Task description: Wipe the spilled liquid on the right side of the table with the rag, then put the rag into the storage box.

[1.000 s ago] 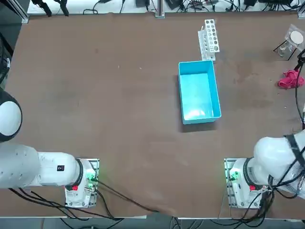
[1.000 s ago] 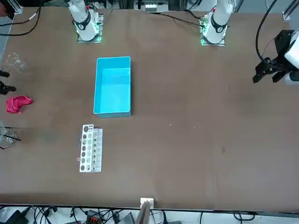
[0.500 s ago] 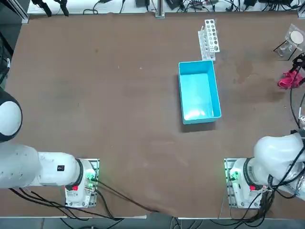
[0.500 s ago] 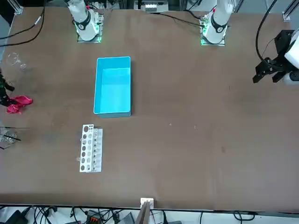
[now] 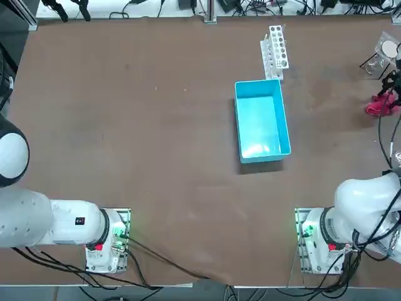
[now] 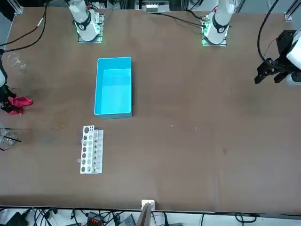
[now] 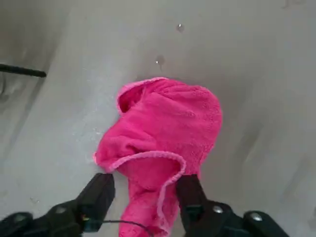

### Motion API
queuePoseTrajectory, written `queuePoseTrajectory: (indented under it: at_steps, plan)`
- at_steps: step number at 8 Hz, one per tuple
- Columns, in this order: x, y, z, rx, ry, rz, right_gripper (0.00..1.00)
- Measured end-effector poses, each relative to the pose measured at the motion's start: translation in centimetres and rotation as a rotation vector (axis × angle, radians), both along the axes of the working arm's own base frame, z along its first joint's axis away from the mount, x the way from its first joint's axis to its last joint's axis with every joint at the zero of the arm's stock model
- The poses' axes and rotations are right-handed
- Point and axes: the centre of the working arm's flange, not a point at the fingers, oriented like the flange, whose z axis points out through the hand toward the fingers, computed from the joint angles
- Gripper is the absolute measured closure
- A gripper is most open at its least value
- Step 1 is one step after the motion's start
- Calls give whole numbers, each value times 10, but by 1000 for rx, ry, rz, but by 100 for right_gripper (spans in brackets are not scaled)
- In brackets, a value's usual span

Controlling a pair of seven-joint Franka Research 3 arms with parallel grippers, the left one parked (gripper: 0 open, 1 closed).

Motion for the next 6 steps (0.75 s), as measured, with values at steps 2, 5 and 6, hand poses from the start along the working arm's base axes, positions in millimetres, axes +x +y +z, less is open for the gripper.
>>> queuePoseTrajectory:
  at_steps: [2,5,6]
  plan:
    - [-8,0,8,41,53,-12,24]
    - [-24,-12,18,59,74,-43,32]
    - [-25,-13,17,59,74,-45,39]
